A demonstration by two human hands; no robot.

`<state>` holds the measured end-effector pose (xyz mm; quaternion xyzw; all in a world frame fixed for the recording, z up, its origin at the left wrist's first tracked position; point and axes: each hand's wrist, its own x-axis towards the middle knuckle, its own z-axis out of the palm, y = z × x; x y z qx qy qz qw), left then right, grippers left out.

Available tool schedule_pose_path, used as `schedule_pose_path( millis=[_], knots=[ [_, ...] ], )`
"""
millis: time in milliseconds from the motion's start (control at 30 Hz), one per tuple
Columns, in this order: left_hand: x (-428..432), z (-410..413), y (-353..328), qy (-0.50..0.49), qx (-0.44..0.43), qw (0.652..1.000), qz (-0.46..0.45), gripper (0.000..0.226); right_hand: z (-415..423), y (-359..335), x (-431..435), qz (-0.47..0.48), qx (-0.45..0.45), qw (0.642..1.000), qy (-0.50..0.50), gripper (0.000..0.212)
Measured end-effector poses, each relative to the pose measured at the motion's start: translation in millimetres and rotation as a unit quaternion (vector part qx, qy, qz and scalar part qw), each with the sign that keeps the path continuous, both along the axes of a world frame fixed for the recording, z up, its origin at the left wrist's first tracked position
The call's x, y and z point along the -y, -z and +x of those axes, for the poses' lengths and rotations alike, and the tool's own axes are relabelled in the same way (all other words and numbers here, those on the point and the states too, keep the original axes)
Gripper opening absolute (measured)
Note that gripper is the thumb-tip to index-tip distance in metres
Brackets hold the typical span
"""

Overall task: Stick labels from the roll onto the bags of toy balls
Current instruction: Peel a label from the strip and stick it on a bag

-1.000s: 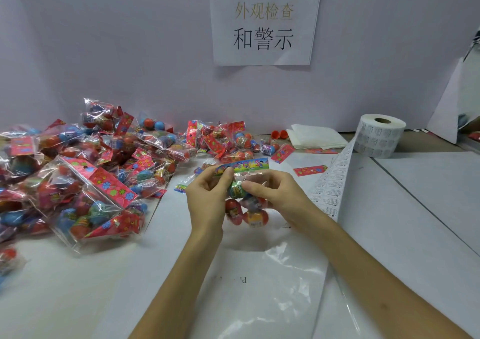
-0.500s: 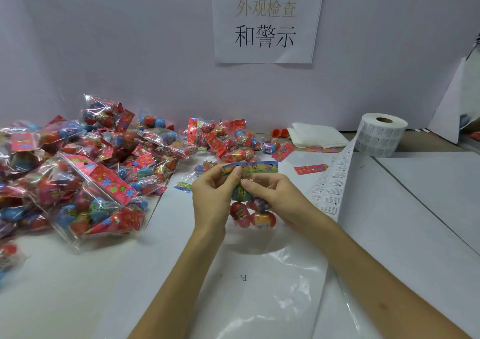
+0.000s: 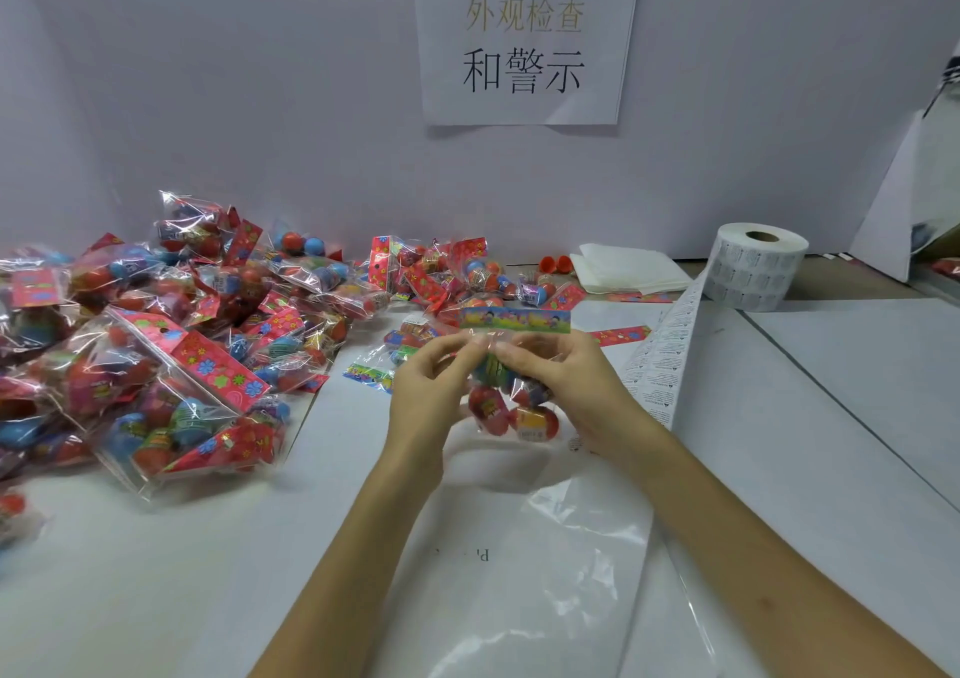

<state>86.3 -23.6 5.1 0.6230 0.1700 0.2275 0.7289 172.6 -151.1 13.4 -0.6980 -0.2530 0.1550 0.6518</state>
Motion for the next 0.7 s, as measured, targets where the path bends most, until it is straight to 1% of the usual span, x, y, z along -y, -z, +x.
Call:
schedule_pose_path(
  millis=[67, 100, 200, 267, 333, 500, 700],
  knots=[
    [3.0, -0.8, 0.0, 0.031, -0.015, 0.999, 0.008, 0.015, 1.9, -0.2, 0.2, 0.003, -0.014, 1.000, 0.017, 0.026],
    [4.7, -1.0, -0.4, 0.029, -0.018, 0.999, 0.020, 0.014, 2.7, -0.3, 0.2, 0.001, -0.027, 0.999, 0.020, 0.028],
    [3.9, -0.3, -0.5, -0.013, -0.009, 1.000, 0.026, 0.015, 4.4, -2.0, 1.4, 0.008, -0.056, 0.998, -0.003, 0.030],
    [0.8, 0.3, -0.5, -0.040, -0.003, 0.999, 0.018, 0.014, 4.7, -2.3, 3.6, 0.017, -0.064, 0.997, -0.043, 0.040],
    [-1.4, 1.4, 0.8, -0.059, 0.001, 0.998, 0.023, 0.012, 2.9, -0.8, 3.1, -0.004, -0.061, 0.996, -0.064, 0.048],
    [-1.2, 2.3, 4.2, -0.072, 0.002, 0.996, 0.052, 0.011, 0.0, 5.3, -2.9, -0.040, -0.016, 0.999, -0.029, 0.041],
    [-0.1, 1.8, 2.3, -0.060, 0.007, 0.997, 0.057, 0.010, -0.8, 3.3, -2.5, -0.054, 0.019, 0.998, -0.029, 0.039]
  ],
)
